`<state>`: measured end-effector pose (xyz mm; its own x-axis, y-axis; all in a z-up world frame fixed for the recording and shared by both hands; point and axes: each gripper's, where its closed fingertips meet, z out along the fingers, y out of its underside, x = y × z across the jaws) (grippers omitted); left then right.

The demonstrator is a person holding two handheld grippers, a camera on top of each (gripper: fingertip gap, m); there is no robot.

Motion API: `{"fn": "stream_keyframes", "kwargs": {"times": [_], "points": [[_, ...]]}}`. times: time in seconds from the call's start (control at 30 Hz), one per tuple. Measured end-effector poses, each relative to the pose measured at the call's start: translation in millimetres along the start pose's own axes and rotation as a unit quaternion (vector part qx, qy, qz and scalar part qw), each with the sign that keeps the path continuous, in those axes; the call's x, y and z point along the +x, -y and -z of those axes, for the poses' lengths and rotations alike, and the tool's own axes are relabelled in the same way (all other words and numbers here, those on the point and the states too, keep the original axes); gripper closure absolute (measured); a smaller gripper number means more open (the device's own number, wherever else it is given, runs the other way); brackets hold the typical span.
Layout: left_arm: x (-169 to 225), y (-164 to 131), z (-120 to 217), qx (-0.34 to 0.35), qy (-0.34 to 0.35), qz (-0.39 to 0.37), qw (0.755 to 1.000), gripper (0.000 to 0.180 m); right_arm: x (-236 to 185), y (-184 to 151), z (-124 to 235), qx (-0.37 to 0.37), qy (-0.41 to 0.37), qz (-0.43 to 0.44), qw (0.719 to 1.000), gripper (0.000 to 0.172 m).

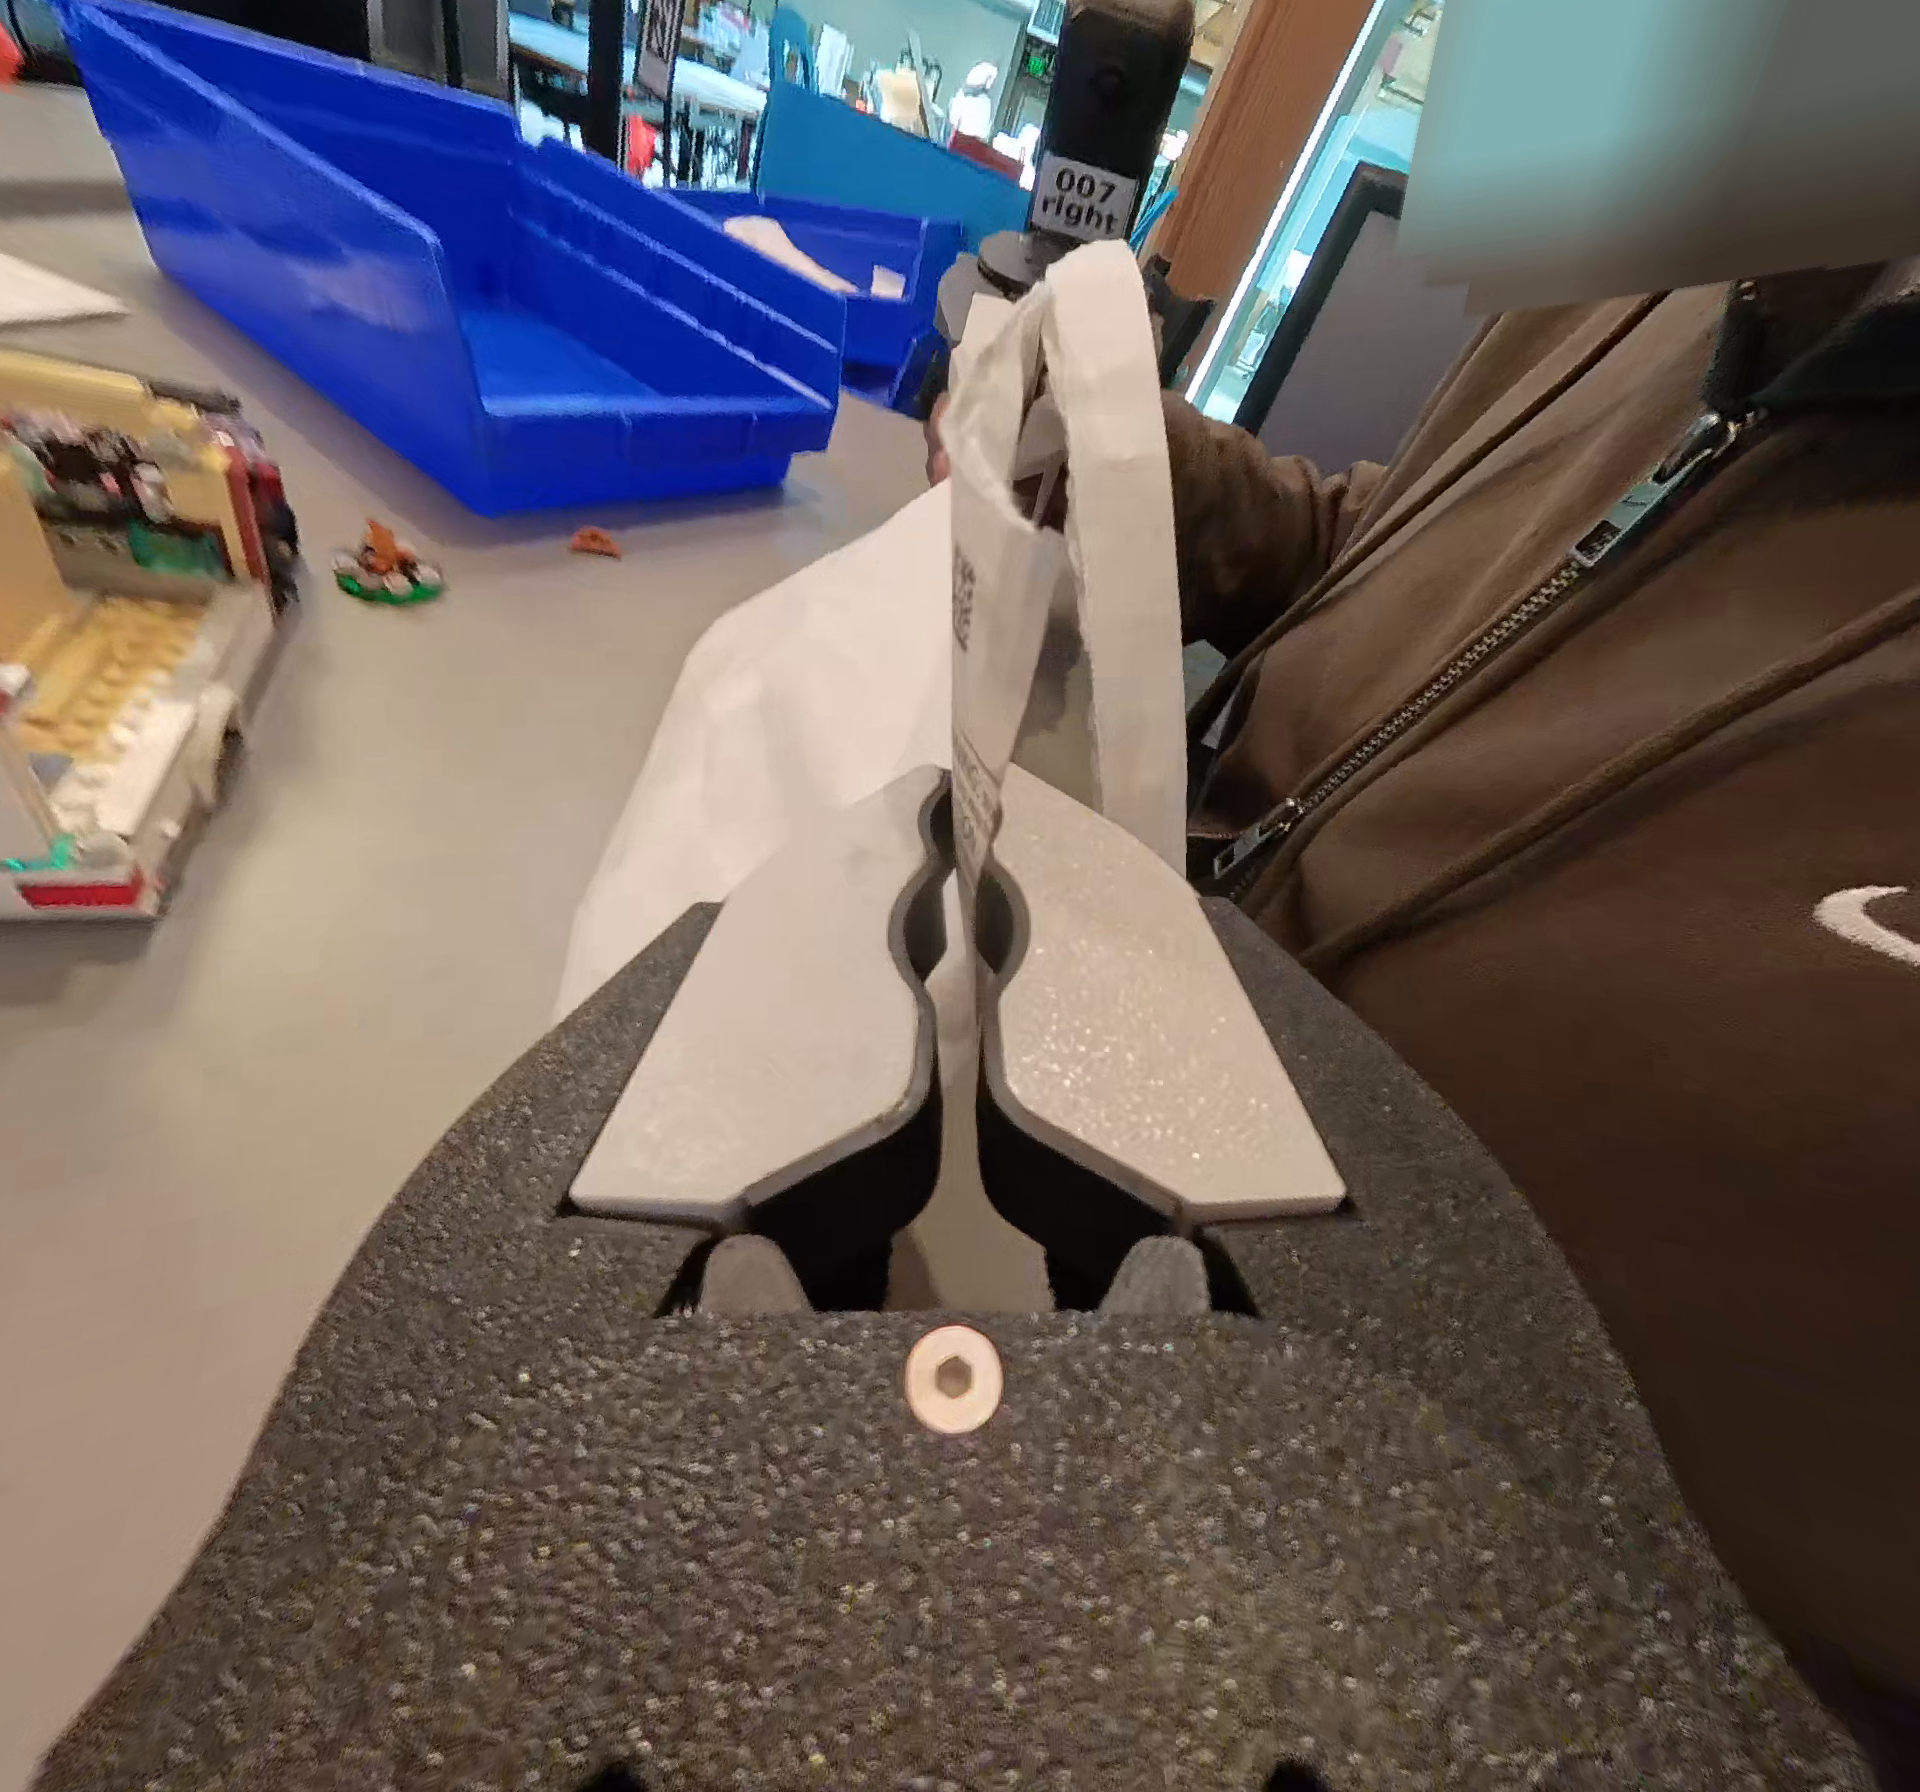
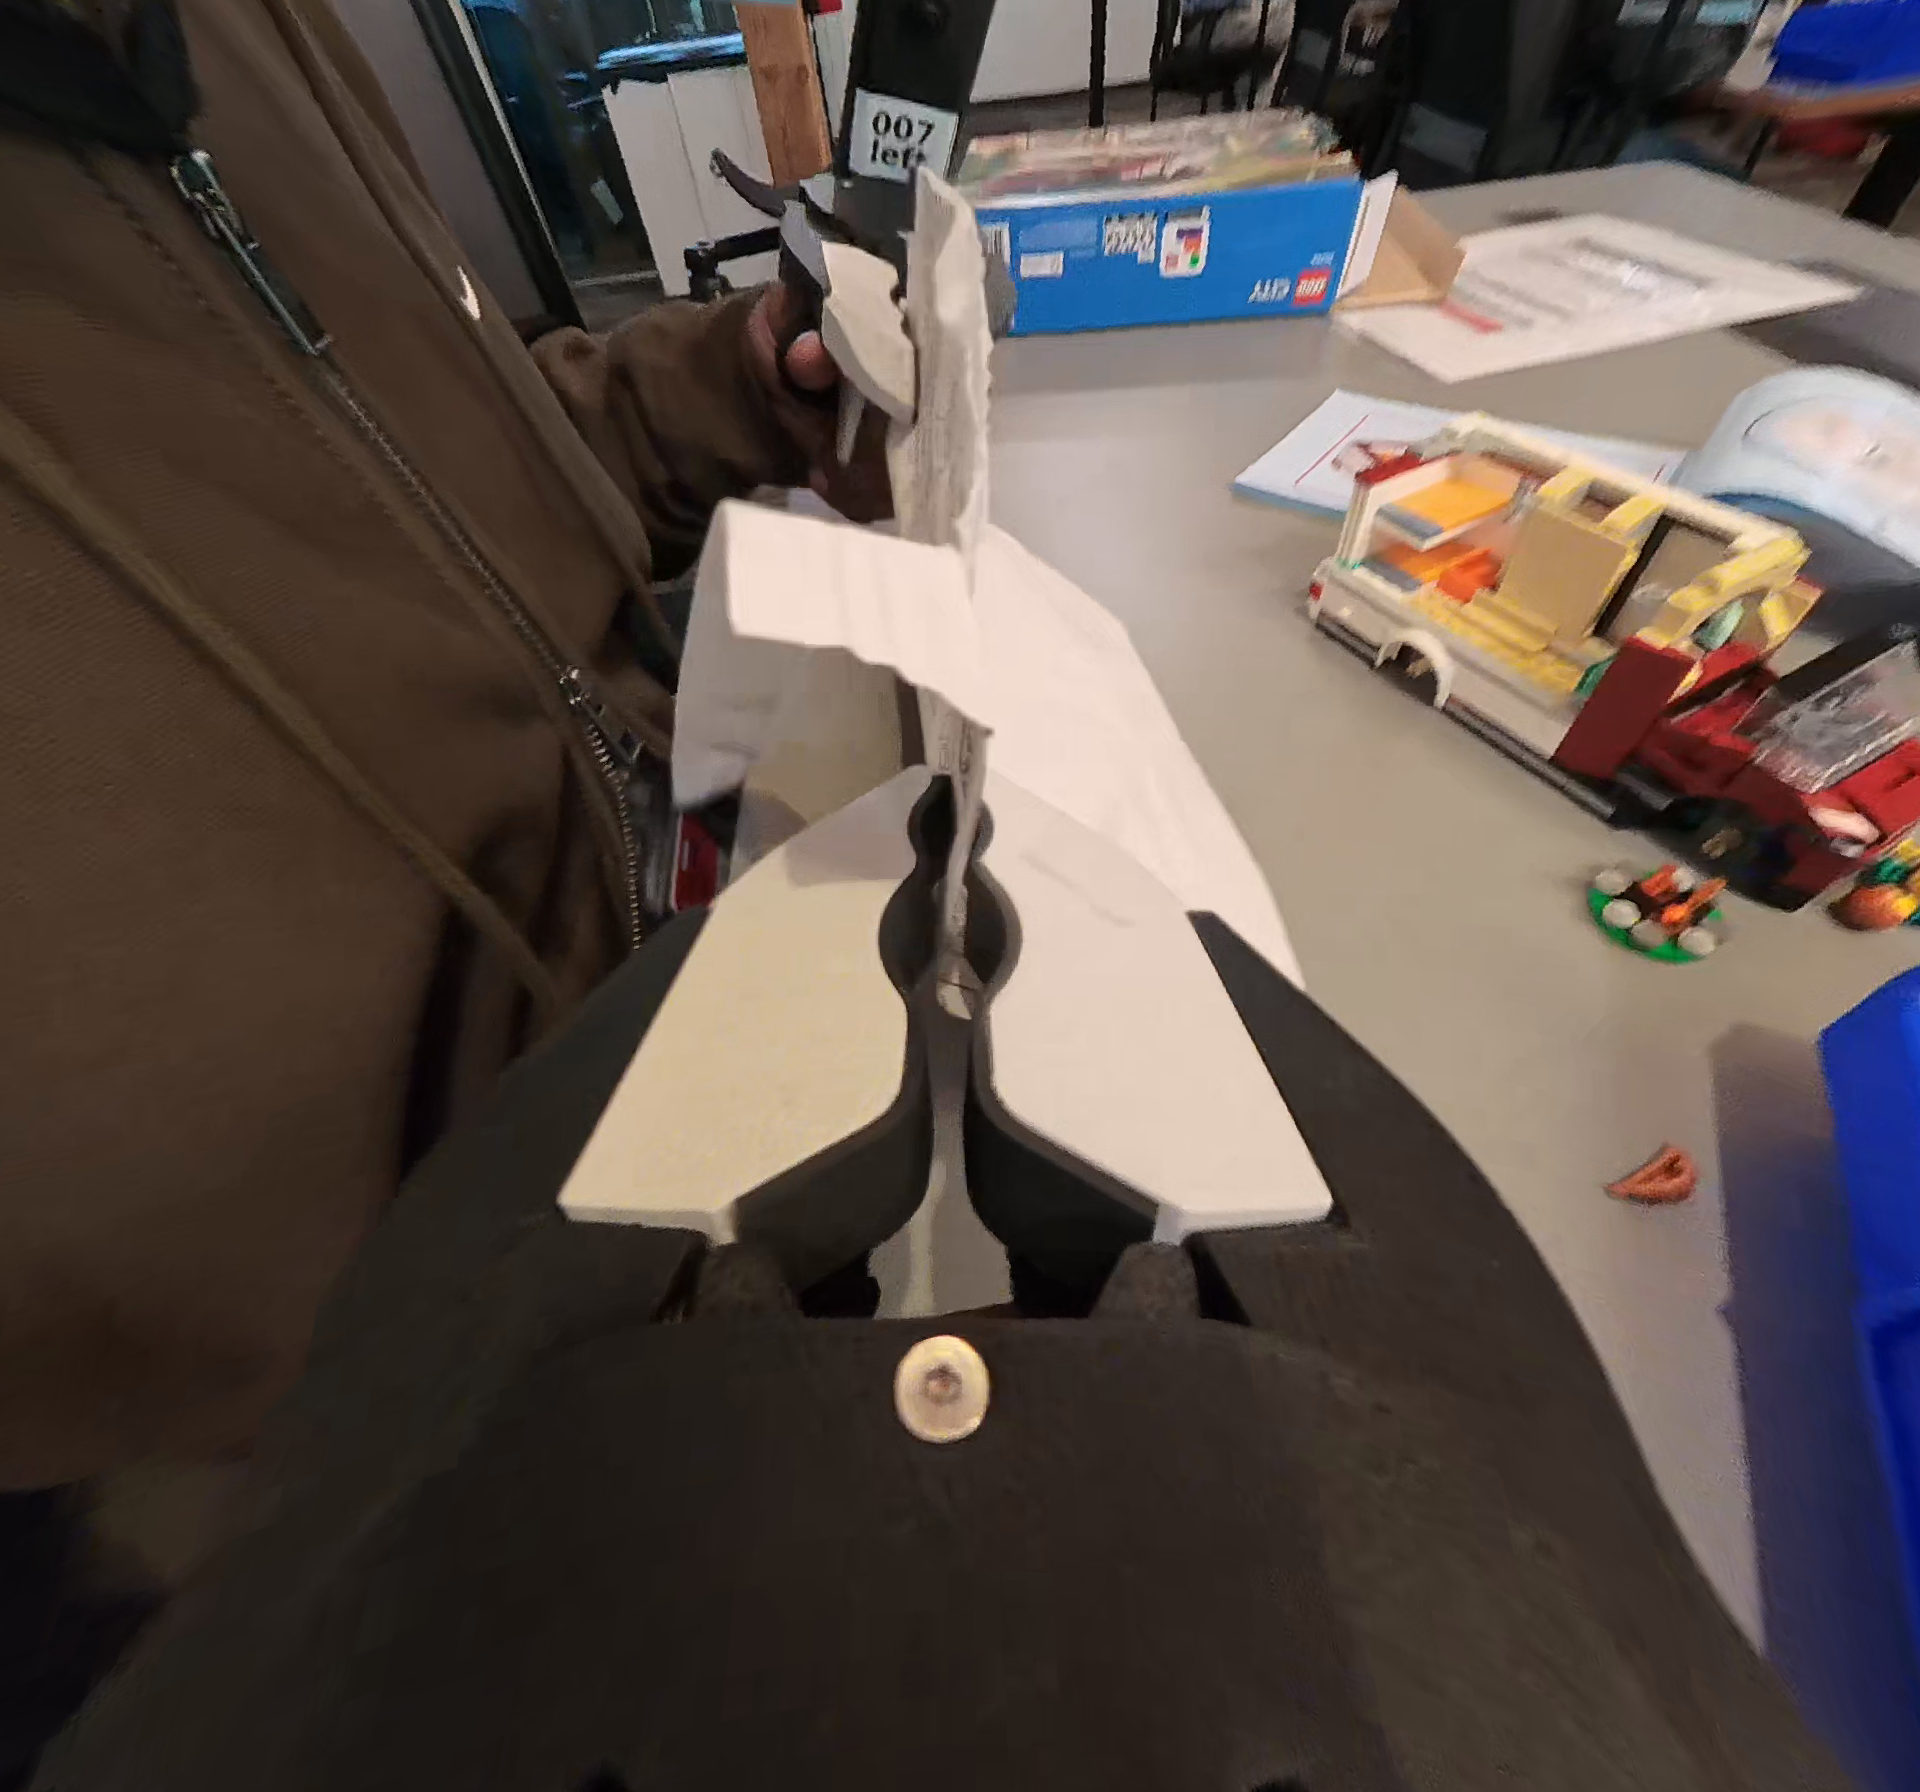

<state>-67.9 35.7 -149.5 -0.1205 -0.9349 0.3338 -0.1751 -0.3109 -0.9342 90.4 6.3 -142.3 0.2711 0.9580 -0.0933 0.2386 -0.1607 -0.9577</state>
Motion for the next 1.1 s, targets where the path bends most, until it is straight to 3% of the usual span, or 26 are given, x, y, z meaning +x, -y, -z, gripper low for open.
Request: {"fn": "stream_keyframes", "kwargs": {"times": [0.17,0.27,0.37,0.53,0.7,0.83,1.0,1.1], "points": [[-4,-13,-2,-0.03,0.019,0.108,0.994,0.18,-3,-13,-2,-0.025,0.02,-0.113,0.993,0.172],[-11,-24,-3,-0.05,0.055,0.149,0.986,0.18,2,-27,-7,-0.047,0.023,-0.219,0.974,0.172],[-17,-37,-3,-0.07,0.094,0.162,0.98,0.18,1,-40,-12,-0.051,0.047,-0.318,0.946,0.172],[-27,-58,-5,-0.113,0.161,0.158,0.968,0.18,3,-60,-18,-0.079,0.031,-0.368,0.926,0.172],[-28,-67,-7,-0.121,0.162,0.2,0.959,0.18,9,-71,-20,-0.111,-0.002,-0.37,0.922,0.172],[-22,-65,-10,-0.085,0.118,0.271,0.952,0.18,22,-80,-18,-0.137,-0.059,-0.352,0.924,0.169],[-21,-64,-6,-0.048,0.1,0.34,0.934,0.18,41,-75,0,-0.136,-0.155,-0.248,0.947,0.146],[-22,-61,-4,-0.026,0.091,0.369,0.925,0.18,51,-75,17,-0.14,-0.232,-0.158,0.949,0.144]]}}
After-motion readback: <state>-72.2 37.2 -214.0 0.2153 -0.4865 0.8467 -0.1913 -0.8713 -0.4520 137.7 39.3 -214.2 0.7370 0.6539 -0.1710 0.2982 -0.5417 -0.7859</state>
